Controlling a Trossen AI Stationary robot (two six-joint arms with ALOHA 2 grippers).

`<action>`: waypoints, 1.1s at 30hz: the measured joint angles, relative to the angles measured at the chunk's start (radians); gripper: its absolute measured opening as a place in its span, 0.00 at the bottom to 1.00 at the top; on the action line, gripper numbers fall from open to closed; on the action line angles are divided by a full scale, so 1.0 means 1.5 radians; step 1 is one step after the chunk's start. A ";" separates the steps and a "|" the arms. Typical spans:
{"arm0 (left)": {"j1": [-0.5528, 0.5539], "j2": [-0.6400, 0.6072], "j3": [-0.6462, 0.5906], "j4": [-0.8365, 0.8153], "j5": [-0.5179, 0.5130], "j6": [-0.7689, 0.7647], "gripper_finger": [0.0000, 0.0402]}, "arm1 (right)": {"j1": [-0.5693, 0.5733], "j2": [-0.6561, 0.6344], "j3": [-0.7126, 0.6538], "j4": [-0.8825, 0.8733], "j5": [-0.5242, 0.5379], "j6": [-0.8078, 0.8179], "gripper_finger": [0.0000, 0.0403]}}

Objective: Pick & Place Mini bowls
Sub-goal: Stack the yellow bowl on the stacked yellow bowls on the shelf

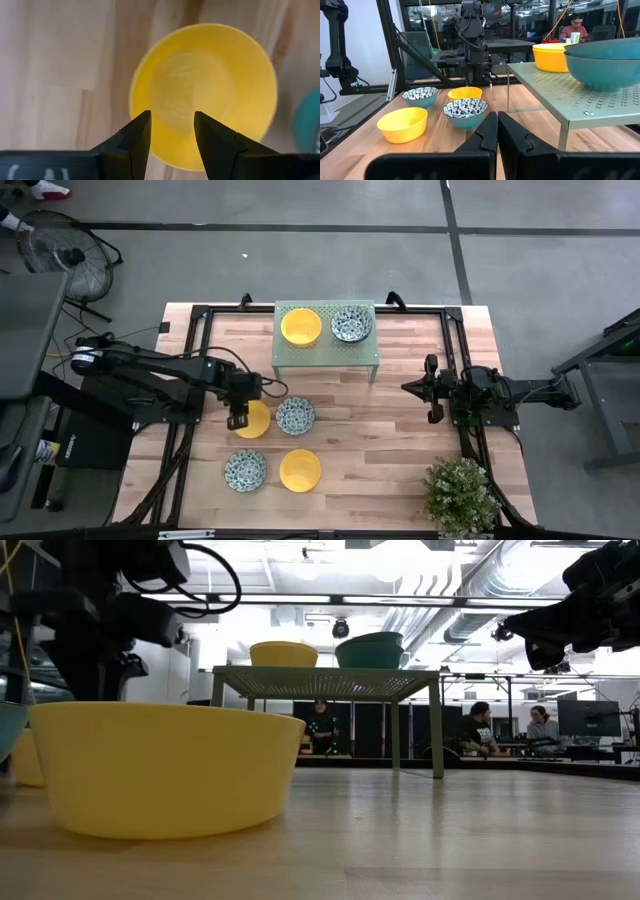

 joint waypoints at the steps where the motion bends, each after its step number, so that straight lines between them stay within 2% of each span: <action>1: 0.000 0.000 0.000 -0.001 -0.008 -0.004 0.37 | 0.000 0.000 0.000 0.000 0.000 0.000 0.00; 9: 0.000 0.000 -0.001 -0.041 -0.070 -0.051 0.37 | 0.000 0.000 0.000 0.000 0.000 0.000 0.00; 25: 0.000 0.080 -0.036 -0.017 -0.019 -0.056 0.37 | 0.000 0.000 0.000 0.000 0.000 0.000 0.00; 33: 0.000 0.083 -0.036 0.006 -0.014 -0.067 0.37 | 0.000 0.000 0.000 0.000 0.000 0.000 0.00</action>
